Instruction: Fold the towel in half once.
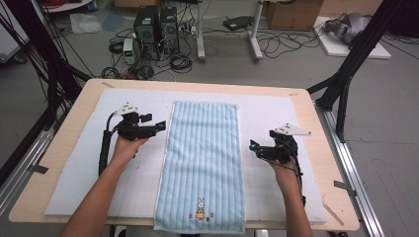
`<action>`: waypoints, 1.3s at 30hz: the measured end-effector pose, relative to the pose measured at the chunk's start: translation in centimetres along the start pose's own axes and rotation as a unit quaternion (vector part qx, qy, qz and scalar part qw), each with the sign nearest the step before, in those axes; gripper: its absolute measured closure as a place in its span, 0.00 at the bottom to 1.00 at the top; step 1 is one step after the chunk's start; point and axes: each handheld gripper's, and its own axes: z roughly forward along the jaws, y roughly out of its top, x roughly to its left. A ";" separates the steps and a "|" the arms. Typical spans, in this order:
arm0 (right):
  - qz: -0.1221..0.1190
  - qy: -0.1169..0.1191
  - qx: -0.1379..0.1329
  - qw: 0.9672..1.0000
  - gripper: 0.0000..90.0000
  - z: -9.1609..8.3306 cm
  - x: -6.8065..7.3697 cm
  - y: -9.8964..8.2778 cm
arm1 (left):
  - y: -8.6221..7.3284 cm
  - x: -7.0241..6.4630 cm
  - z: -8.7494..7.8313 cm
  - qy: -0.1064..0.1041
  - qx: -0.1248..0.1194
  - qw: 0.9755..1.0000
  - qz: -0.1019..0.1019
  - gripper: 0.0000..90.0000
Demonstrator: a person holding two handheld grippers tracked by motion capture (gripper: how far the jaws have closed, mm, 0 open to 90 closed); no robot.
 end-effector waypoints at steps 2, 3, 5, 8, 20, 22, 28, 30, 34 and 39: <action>0.001 0.002 0.001 1.000 0.12 0.0 0.0 0.0 | -0.2 0.2 1.0 0.005 0.014 1.000 -0.007 0.25; 0.001 0.002 0.001 1.000 0.12 0.1 0.0 0.0 | -0.3 0.2 1.3 0.008 0.018 1.000 -0.007 0.26; 0.000 0.002 0.004 1.000 0.12 0.1 0.1 0.0 | -0.3 0.2 2.1 0.009 0.029 1.000 -0.007 0.27; 0.001 0.003 0.007 1.000 0.12 0.1 0.1 0.0 | -0.4 0.3 3.1 0.017 0.039 0.999 -0.006 0.29; -0.003 0.003 0.012 1.000 0.12 1.0 0.5 0.3 | -1.4 -0.7 5.7 0.050 0.119 0.990 0.050 0.58; -0.005 0.003 0.016 1.000 0.12 1.5 0.7 0.5 | -1.5 -1.2 5.9 0.061 0.123 0.988 0.075 0.61; -0.006 -0.003 0.033 0.999 0.13 2.8 1.0 0.8 | -1.7 -2.4 6.0 0.058 0.130 0.981 0.130 0.84; -0.005 -0.005 0.037 0.999 0.16 3.3 1.1 0.8 | -1.8 -2.7 6.1 0.057 0.132 0.979 0.142 0.93; -0.005 -0.013 0.055 0.998 0.18 4.6 1.3 0.9 | -1.7 -2.1 6.0 0.041 0.128 0.985 0.106 0.96; 0.007 -0.021 0.079 0.997 0.27 7.4 1.3 1.9 | -1.7 -1.4 5.9 0.033 0.122 0.989 0.071 0.96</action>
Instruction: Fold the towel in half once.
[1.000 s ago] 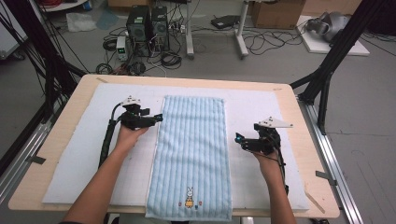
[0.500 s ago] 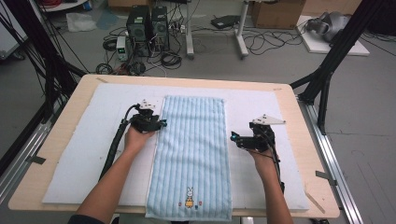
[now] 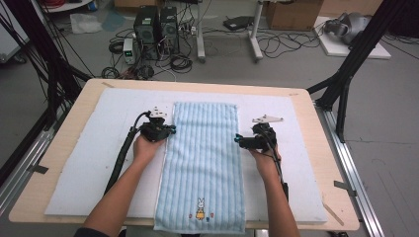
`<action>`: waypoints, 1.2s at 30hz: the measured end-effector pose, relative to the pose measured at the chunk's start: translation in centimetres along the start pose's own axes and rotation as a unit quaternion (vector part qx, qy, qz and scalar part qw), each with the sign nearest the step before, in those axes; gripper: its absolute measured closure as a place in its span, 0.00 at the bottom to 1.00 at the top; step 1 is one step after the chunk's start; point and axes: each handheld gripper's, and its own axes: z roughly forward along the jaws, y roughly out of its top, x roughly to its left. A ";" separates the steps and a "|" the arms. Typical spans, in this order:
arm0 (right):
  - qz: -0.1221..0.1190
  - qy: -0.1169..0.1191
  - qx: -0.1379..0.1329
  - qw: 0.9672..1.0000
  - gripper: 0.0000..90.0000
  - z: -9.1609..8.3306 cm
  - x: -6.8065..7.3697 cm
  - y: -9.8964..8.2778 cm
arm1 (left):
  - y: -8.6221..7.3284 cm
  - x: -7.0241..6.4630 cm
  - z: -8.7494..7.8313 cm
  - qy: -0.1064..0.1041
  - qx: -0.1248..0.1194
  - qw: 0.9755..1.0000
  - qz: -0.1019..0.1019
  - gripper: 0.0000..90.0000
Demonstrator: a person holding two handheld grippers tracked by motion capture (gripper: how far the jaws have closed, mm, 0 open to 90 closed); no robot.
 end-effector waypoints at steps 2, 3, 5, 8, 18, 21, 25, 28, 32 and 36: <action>0.003 -0.001 0.015 1.000 0.35 1.2 0.1 0.5 | 0.0 0.4 0.0 -0.003 -0.003 1.000 -0.021 0.96; 0.005 -0.005 0.023 1.000 0.39 1.8 0.1 0.7 | -0.1 0.5 0.0 -0.004 -0.004 1.000 -0.026 0.96; 0.013 -0.012 0.037 0.999 0.46 2.9 0.0 0.8 | -0.1 0.5 0.0 -0.005 -0.002 1.000 -0.023 0.96; 0.014 -0.025 0.044 0.999 0.53 3.9 0.2 0.8 | -0.1 0.5 -0.1 -0.005 -0.002 1.000 -0.023 0.97; -0.013 -0.001 0.057 0.998 0.96 4.2 1.0 1.3 | -0.1 0.6 -0.1 -0.009 -0.002 1.000 -0.028 0.97; 0.002 0.010 0.065 0.998 0.98 4.3 0.5 1.7 | 0.0 1.0 -0.3 -0.008 -0.015 0.999 -0.048 0.97; -0.002 -0.001 0.040 0.999 0.98 4.2 0.5 2.9 | 0.9 1.8 -1.1 -0.012 -0.057 0.995 -0.084 0.97; -0.002 -0.007 -0.001 1.000 0.98 3.5 0.6 4.1 | 1.4 2.3 -1.8 -0.018 -0.083 0.991 -0.104 0.97; 0.009 0.010 -0.014 1.000 0.98 2.9 0.8 4.3 | 1.2 2.5 -2.3 -0.037 -0.077 0.991 -0.104 0.97; 0.020 0.025 -0.029 0.999 0.98 1.9 0.6 3.5 | 1.5 1.8 -3.5 -0.061 -0.097 0.988 -0.098 0.97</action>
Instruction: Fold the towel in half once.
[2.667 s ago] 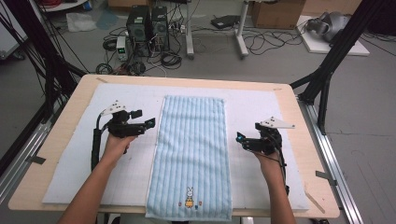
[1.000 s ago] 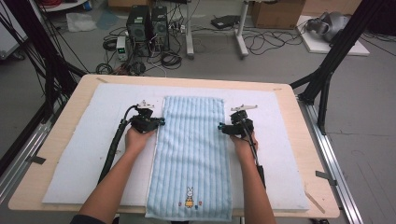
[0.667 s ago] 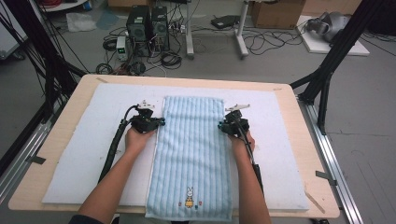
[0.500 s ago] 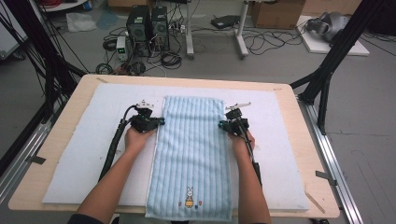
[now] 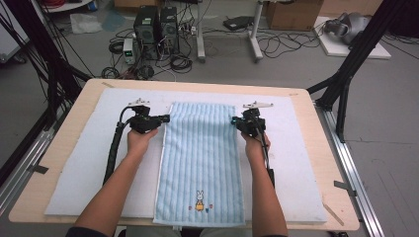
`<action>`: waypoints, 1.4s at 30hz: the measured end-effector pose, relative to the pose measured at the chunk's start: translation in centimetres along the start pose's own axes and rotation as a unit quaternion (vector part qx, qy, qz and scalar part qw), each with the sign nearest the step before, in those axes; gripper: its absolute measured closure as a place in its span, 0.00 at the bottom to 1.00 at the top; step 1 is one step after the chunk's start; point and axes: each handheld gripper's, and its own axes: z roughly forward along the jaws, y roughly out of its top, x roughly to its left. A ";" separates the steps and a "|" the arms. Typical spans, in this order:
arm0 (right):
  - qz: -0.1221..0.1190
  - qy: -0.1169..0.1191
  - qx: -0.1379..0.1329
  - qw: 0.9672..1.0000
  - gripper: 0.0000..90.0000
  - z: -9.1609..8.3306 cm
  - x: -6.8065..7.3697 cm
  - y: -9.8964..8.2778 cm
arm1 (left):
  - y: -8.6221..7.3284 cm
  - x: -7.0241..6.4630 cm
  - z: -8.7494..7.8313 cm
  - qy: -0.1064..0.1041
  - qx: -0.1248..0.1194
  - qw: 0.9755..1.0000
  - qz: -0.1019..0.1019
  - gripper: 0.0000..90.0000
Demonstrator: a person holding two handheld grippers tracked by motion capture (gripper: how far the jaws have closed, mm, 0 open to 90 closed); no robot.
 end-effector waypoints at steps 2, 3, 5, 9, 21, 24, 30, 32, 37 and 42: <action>0.001 0.004 -0.005 1.000 0.98 -0.6 0.0 -0.3 | -0.1 -0.5 -0.6 -0.009 -0.009 1.000 0.005 0.97; 0.002 0.010 -0.007 1.000 0.98 -0.9 0.1 -0.5 | -0.1 -0.7 -0.9 -0.014 -0.007 1.000 0.009 0.97; -0.001 0.018 -0.016 1.000 0.98 -1.6 0.3 -0.9 | -0.2 -1.0 -1.5 -0.026 -0.013 1.000 0.012 0.97; -0.015 0.025 -0.023 0.999 0.98 -2.9 0.9 -1.3 | -0.5 -1.7 -2.5 -0.041 -0.012 0.999 0.022 0.97; -0.025 0.059 -0.046 0.997 0.97 -7.0 2.8 -4.3 | -4.3 -3.9 -5.8 -0.072 -0.007 0.997 0.039 0.97; -0.027 0.059 -0.043 0.997 0.97 -7.9 3.0 -5.6 | -4.9 -4.2 -6.2 -0.076 -0.005 0.996 0.038 0.97; -0.034 0.066 -0.038 0.997 0.97 -8.6 3.7 -7.8 | -6.3 -4.7 -7.1 -0.089 0.008 0.995 0.045 0.97; -0.027 0.072 -0.041 0.996 0.97 -8.9 3.9 -8.4 | -6.9 -4.8 -7.5 -0.094 0.010 0.995 0.042 0.97; -0.031 0.081 -0.029 0.996 0.97 -9.2 4.4 -9.9 | -8.4 -5.2 -8.4 -0.093 0.021 0.994 0.047 0.97; -0.022 0.091 -0.033 0.995 0.96 -9.7 4.6 -10.7 | -9.2 -5.7 -8.7 -0.098 0.031 0.993 0.055 0.96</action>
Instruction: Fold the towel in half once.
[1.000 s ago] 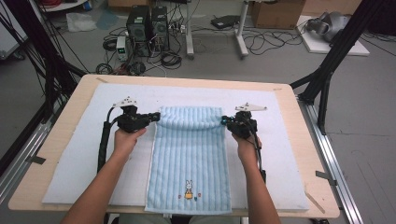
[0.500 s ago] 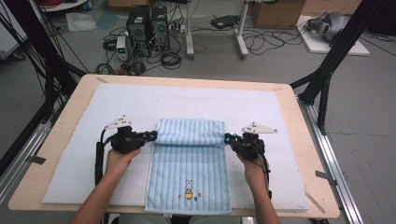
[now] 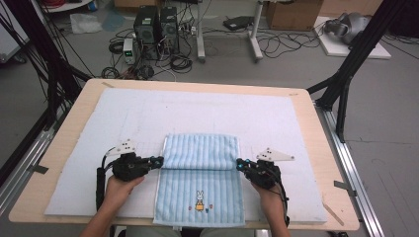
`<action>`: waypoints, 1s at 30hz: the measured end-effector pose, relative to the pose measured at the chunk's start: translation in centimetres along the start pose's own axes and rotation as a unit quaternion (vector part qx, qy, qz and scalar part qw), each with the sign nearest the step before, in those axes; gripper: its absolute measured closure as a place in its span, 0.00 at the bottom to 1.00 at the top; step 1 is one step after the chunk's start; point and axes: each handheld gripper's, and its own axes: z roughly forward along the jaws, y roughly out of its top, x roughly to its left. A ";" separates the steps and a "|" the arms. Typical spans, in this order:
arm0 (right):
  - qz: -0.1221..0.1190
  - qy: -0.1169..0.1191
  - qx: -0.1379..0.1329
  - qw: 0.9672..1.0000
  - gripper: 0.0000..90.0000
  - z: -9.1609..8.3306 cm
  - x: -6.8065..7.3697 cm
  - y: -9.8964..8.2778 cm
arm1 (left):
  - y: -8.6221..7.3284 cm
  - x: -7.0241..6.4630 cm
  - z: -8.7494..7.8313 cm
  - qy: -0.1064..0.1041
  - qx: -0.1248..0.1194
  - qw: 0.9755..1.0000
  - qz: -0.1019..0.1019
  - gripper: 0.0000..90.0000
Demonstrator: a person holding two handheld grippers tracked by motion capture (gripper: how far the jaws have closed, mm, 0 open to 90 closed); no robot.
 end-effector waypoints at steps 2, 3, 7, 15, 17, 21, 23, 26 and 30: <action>-0.002 -0.003 0.010 1.000 0.92 0.1 0.0 -0.1 | -0.2 0.1 0.2 0.002 0.004 1.000 -0.003 0.91; -0.001 -0.003 0.012 1.000 0.83 0.1 -0.1 -0.1 | -0.2 0.1 0.2 0.013 -0.002 1.000 -0.007 0.81; 0.013 -0.027 -0.001 1.000 0.65 0.2 -0.5 0.6 | 0.7 1.1 0.2 0.039 -0.030 0.999 -0.014 0.54; 0.018 -0.057 0.015 0.998 0.54 1.9 -2.2 3.3 | 3.3 3.9 1.7 0.075 -0.037 0.996 -0.035 0.43; 0.020 -0.063 0.027 0.997 0.54 2.7 -2.8 3.8 | 3.8 4.5 2.2 0.079 -0.038 0.995 -0.042 0.43; 0.029 -0.071 0.054 0.996 0.56 4.2 -3.9 4.8 | 5.0 5.7 3.8 0.084 -0.009 0.995 -0.049 0.44; 0.033 -0.075 0.063 0.995 0.56 5.0 -4.5 5.2 | 5.5 6.1 4.4 0.085 0.003 0.995 -0.050 0.45; 0.035 -0.077 0.078 0.993 0.57 6.4 -5.1 5.6 | 5.8 6.5 5.6 0.091 0.021 0.994 -0.048 0.45; 0.034 -0.077 0.099 0.991 0.61 8.0 -5.6 5.7 | 5.8 6.8 6.9 0.097 0.048 0.993 -0.042 0.49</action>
